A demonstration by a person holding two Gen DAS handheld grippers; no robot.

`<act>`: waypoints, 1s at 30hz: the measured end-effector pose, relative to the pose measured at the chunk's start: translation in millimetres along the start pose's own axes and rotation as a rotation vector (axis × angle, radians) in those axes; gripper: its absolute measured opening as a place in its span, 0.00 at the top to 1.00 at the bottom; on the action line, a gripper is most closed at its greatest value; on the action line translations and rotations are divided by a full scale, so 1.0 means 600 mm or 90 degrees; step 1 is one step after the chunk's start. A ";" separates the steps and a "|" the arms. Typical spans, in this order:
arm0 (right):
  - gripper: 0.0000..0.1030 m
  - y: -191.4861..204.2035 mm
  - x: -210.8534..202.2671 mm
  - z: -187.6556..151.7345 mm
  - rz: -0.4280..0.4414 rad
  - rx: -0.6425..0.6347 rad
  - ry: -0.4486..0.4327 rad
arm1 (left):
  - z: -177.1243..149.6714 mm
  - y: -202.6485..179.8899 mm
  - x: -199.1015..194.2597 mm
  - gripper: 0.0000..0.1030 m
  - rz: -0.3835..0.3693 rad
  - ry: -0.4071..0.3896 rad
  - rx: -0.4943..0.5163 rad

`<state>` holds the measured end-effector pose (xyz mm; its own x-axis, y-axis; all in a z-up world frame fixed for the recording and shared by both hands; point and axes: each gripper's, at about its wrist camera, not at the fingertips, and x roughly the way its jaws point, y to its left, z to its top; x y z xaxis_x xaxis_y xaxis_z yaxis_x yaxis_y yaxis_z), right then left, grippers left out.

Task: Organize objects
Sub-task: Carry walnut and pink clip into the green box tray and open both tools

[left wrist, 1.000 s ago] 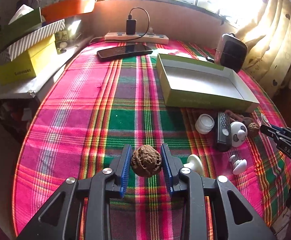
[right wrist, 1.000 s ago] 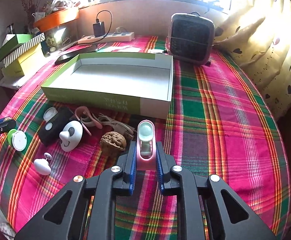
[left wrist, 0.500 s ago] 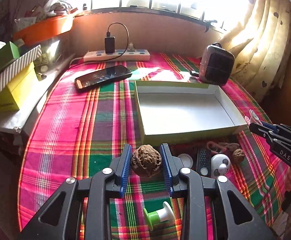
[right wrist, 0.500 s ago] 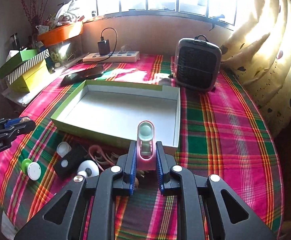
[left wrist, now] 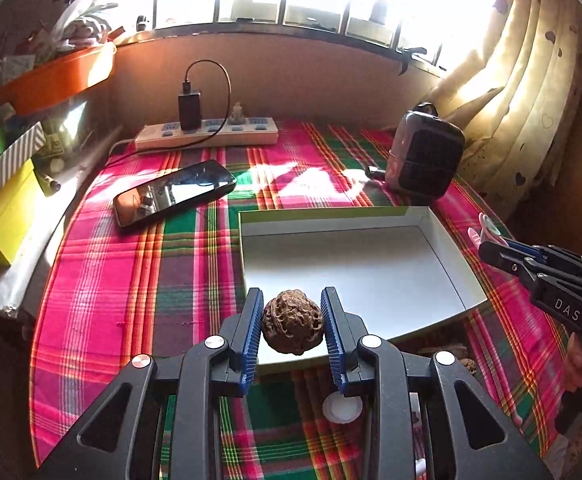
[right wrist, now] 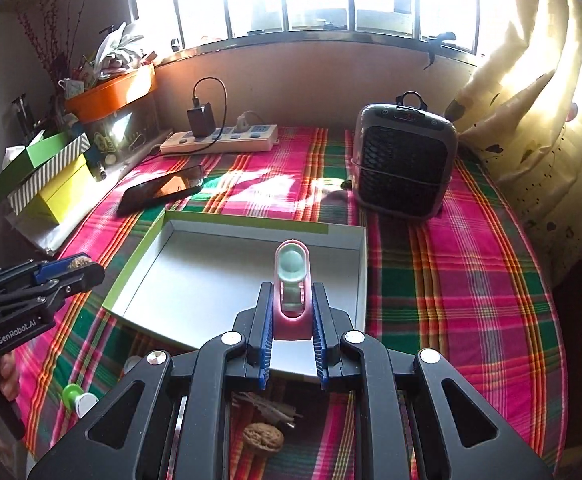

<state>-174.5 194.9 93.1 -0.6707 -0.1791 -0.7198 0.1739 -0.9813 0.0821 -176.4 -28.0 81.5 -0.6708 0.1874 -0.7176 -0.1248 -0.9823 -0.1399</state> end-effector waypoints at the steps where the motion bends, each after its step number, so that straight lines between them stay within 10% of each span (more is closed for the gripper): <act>1: 0.82 0.000 0.006 0.005 0.005 0.004 0.004 | 0.005 -0.002 0.008 0.73 -0.006 0.008 0.001; 30: 0.82 0.001 0.176 0.030 -0.002 0.011 0.106 | 0.066 -0.011 0.202 0.73 0.015 0.104 0.038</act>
<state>-257.9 174.2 29.7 -0.5415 -0.1638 -0.8246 0.1588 -0.9831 0.0909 -286.2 0.8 22.4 -0.5470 0.1572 -0.8223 -0.1570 -0.9840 -0.0837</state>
